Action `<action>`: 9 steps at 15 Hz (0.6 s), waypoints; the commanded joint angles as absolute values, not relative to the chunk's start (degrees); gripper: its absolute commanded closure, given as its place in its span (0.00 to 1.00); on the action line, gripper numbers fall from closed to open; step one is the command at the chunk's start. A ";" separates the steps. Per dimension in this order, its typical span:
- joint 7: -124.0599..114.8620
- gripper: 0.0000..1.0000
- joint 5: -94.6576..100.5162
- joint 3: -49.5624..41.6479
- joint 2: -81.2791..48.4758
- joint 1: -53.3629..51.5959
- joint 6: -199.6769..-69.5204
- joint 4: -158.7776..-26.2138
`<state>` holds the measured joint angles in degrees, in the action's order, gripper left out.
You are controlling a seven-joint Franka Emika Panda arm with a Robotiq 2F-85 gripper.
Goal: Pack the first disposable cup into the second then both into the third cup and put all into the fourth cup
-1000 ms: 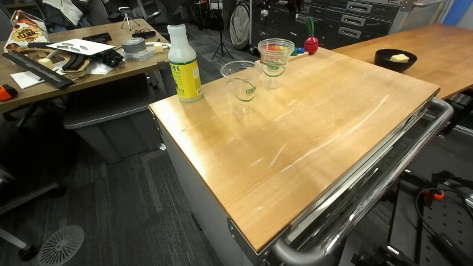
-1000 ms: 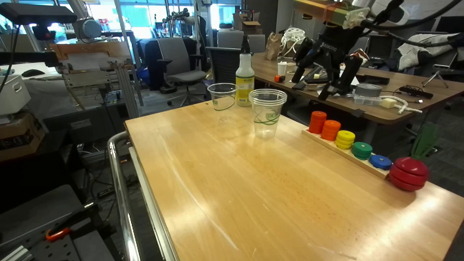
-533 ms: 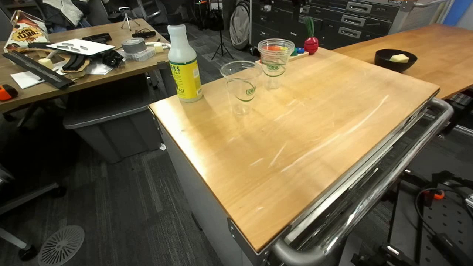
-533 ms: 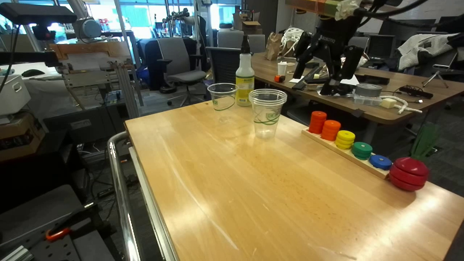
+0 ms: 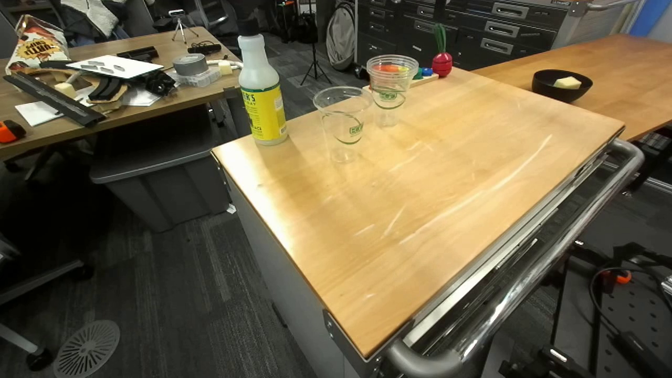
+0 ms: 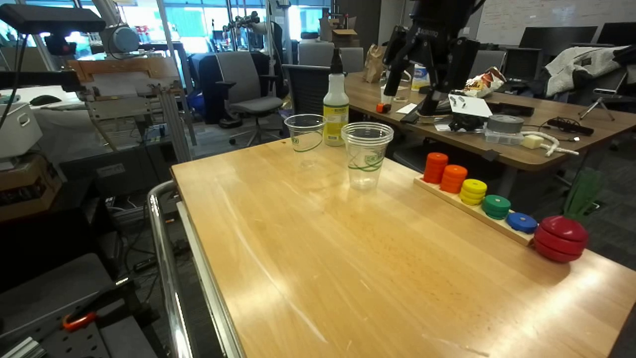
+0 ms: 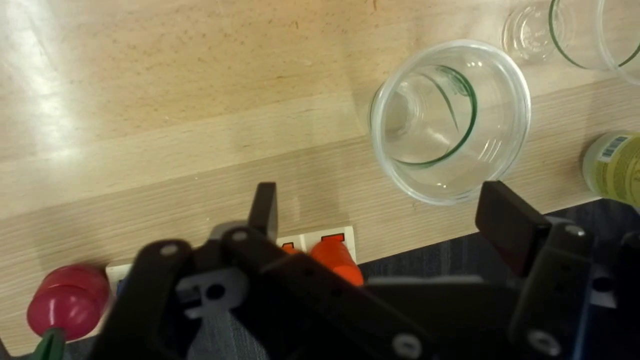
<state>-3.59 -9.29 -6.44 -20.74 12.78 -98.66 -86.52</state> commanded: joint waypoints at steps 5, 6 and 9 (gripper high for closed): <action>-4.92 0.00 -8.14 -6.93 -18.33 10.40 -100.24 -93.88; -4.95 0.00 -8.13 -6.90 -18.76 10.24 -100.23 -94.05; -4.78 0.00 -8.02 -6.91 -19.72 9.93 -101.30 -94.39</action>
